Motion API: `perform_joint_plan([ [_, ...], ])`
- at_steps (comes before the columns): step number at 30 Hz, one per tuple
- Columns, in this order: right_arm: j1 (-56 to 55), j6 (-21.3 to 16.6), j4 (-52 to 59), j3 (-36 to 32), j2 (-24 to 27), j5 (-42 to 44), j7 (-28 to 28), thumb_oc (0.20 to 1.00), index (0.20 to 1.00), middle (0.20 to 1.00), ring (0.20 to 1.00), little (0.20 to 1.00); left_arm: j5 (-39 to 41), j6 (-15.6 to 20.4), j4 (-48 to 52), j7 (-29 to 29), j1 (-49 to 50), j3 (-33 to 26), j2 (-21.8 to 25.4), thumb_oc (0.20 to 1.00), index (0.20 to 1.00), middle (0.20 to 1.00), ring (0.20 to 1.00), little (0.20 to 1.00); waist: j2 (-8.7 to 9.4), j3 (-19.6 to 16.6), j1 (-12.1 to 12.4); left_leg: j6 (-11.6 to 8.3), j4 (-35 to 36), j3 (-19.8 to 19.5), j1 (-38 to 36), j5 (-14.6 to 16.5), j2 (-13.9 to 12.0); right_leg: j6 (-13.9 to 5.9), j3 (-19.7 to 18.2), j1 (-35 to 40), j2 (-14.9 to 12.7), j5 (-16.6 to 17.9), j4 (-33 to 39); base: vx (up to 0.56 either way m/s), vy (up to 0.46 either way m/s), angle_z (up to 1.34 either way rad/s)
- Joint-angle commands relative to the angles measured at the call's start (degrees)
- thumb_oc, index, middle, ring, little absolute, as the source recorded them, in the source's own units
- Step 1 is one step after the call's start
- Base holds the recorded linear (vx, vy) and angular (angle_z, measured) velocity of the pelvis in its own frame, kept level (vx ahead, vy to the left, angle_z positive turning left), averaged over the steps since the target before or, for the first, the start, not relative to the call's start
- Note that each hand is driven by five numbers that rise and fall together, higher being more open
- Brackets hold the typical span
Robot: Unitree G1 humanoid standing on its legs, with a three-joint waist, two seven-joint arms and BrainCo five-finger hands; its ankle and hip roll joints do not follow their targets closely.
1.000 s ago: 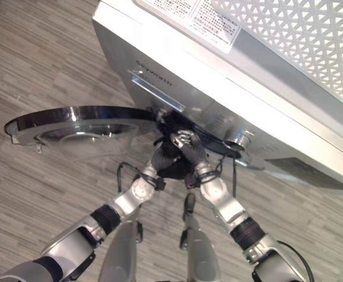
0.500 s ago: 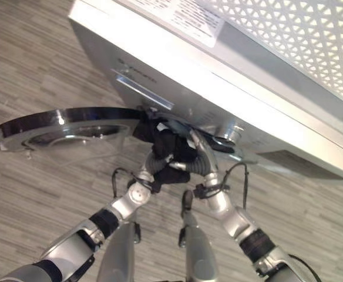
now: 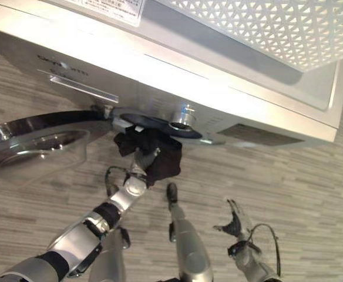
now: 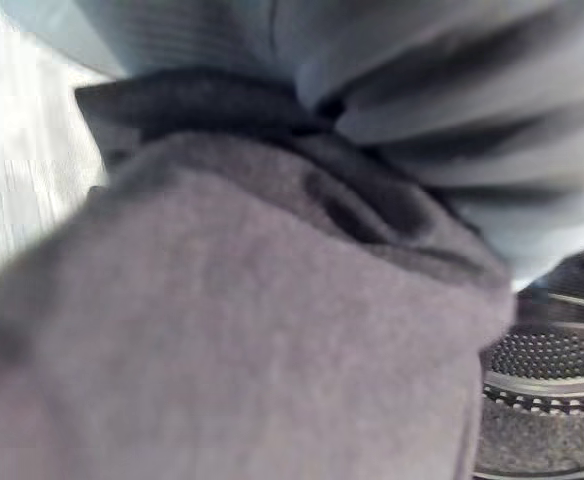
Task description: Grab the laundry basket,head to the washer,open it,put in the laundry and shut it.
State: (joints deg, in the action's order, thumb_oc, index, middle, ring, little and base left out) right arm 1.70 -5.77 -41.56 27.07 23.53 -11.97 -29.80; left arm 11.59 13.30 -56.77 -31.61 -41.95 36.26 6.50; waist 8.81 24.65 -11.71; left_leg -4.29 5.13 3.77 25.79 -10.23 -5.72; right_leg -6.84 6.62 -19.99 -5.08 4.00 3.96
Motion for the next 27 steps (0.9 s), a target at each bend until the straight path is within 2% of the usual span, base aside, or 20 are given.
perform_joint_plan([
  [1,3.26,0.29,1.28,-3.32,-0.75,5.02,1.22,1.0,1.0,1.0,1.0,1.0,9.9,6.31,4.16,5.37,-2.33,-2.98,-4.27,0.2,0.2,0.2,0.2,0.2,-0.49,-0.37,1.77,-0.1,-0.51,0.57,1.47,3.19,0.53,-2.03,1.14,-5.69,-1.9,-1.41,-7.69,-0.05,-0.049,0.07],
  [5,4.53,0.25,4.23,-1.82,-1.48,5.46,2.03,1.0,1.0,1.0,1.0,1.0,19.2,7.43,4.1,7.26,-4.37,-7.29,-6.32,0.2,0.2,0.2,0.2,0.2,-0.64,0.23,1.66,-0.36,-0.46,0.36,5.1,2.55,0.35,-1.84,1.25,-9.69,-1.64,-1.64,-8.86,-0.05,-0.049,0.02],
  [8,5.19,0.0,6.53,-0.36,-1.69,4.58,1.91,1.0,1.0,1.0,1.0,1.0,24.66,8.24,2.42,6.83,-8.6,-12.83,-6.39,0.2,0.2,0.2,0.2,0.2,-0.31,0.72,0.97,-0.46,-0.63,0.33,7.86,2.48,0.12,-1.79,1.09,-13.16,-1.35,-1.78,-10.0,-0.02,-0.027,0.02],
  [10,5.54,-0.15,6.64,-0.05,-1.76,4.38,1.93,1.0,1.0,1.0,1.0,1.0,24.68,8.31,2.22,6.48,-10.08,-14.08,-5.99,0.2,0.2,0.2,0.2,0.2,-0.24,0.77,0.73,-0.45,-0.79,0.3,8.69,2.53,0.06,-1.77,1.05,-14.19,-1.3,-1.94,-10.47,0.04,-0.01,0.01],
  [11,5.94,-0.29,6.71,0.06,-1.97,4.35,1.79,1.0,1.0,1.0,1.0,1.0,24.92,8.26,2.18,6.19,-11.27,-14.65,-5.38,0.2,0.2,0.2,0.2,0.2,-0.34,0.39,0.41,-0.74,-0.7,-0.1,8.8,4.18,0.1,-2.14,0.53,-14.7,-1.22,-3.45,-11.04,0.08,-0.041,0.03],
  [13,6.71,-0.72,6.43,-0.17,-2.38,4.7,1.64,1.0,1.0,1.0,1.0,1.0,25.89,8.93,3.77,5.54,-15.4,-15.99,-3.38,0.2,0.2,0.2,0.2,0.2,-0.37,0.44,-0.05,-0.43,-1.22,-0.54,11.56,4.18,0.11,-2.15,0.38,-18.14,-1.18,-3.75,-12.59,-0.01,-0.071,0.05],
  [20,8.08,-1.77,5.9,-1.43,-2.2,6.06,1.28,1.0,1.0,1.0,1.0,1.0,28.46,10.32,4.68,4.88,-24.95,-17.31,1.23,0.2,0.2,0.2,0.2,0.2,-1.07,-1.09,-1.28,0.48,-12.67,-2.48,22.56,8.48,1.2,-1.49,-0.99,-28.14,-1.17,-6.08,-20.65,-0.04,-0.061,0.08],
  [24,8.27,-2.24,5.14,-0.93,-2.01,6.7,1.61,1.0,1.0,1.0,1.0,1.0,28.89,10.67,4.71,4.75,-27.16,-17.18,2.09,0.2,0.2,0.2,0.2,0.2,-1.38,-2.38,-1.48,0.76,-18.74,-3.33,27.61,10.77,1.32,-0.91,-1.34,-32.75,-1.1,-7.86,-26.36,-0.02,-0.051,0.2],
  [27,8.0,-3.25,5.8,-0.8,-1.27,8.31,3.06,1.0,1.0,1.0,1.0,1.0,28.52,9.69,2.11,5.32,-29.71,-16.89,4.18,0.2,0.2,0.2,0.2,0.2,-1.01,-3.69,-2.34,0.78,-28.22,-4.21,34.05,14.02,-0.69,0.58,-1.14,-37.55,-0.94,-10.61,-34.12,-0.03,-0.072,0.21],
])
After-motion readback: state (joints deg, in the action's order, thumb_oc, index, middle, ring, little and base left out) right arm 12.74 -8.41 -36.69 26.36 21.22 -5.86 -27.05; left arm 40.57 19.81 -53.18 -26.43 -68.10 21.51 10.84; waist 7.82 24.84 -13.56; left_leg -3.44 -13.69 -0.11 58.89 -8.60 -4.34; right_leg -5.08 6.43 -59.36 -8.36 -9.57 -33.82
